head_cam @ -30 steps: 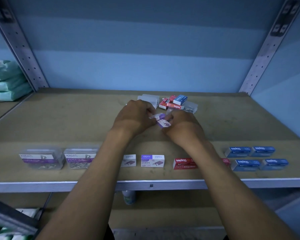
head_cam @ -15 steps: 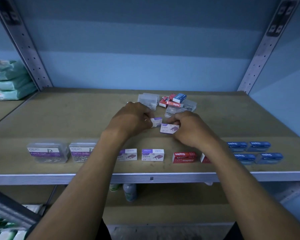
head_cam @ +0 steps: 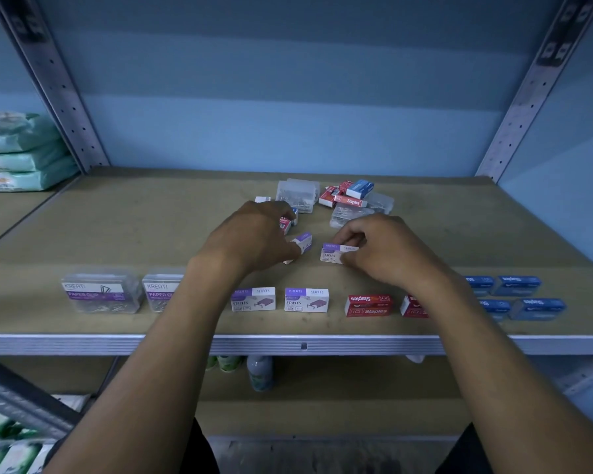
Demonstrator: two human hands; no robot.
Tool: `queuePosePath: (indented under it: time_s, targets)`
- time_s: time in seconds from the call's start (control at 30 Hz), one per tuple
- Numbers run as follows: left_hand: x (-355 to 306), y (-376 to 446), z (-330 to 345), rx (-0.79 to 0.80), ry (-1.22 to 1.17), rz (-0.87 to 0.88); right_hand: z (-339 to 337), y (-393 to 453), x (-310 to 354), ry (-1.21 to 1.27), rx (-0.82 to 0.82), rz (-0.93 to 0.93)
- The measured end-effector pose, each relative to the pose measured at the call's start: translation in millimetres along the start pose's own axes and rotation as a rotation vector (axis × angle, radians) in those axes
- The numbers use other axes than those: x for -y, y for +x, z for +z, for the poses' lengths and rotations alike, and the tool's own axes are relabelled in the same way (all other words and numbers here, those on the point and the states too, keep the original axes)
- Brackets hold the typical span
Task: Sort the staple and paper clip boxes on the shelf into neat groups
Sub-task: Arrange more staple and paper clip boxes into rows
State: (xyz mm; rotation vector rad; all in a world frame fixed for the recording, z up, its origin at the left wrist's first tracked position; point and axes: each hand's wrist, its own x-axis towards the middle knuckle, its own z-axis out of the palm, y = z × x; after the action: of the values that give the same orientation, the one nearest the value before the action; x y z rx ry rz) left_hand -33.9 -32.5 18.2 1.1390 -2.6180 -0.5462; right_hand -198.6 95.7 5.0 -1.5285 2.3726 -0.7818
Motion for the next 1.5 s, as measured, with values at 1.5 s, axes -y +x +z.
queuePosePath:
  time_s: [1.5]
  targets:
    - [11.8, -6.1, -14.7, 0.053, 0.043, -0.011, 1.9, -6.4, 7.5, 0.033, 0.078, -0.049]
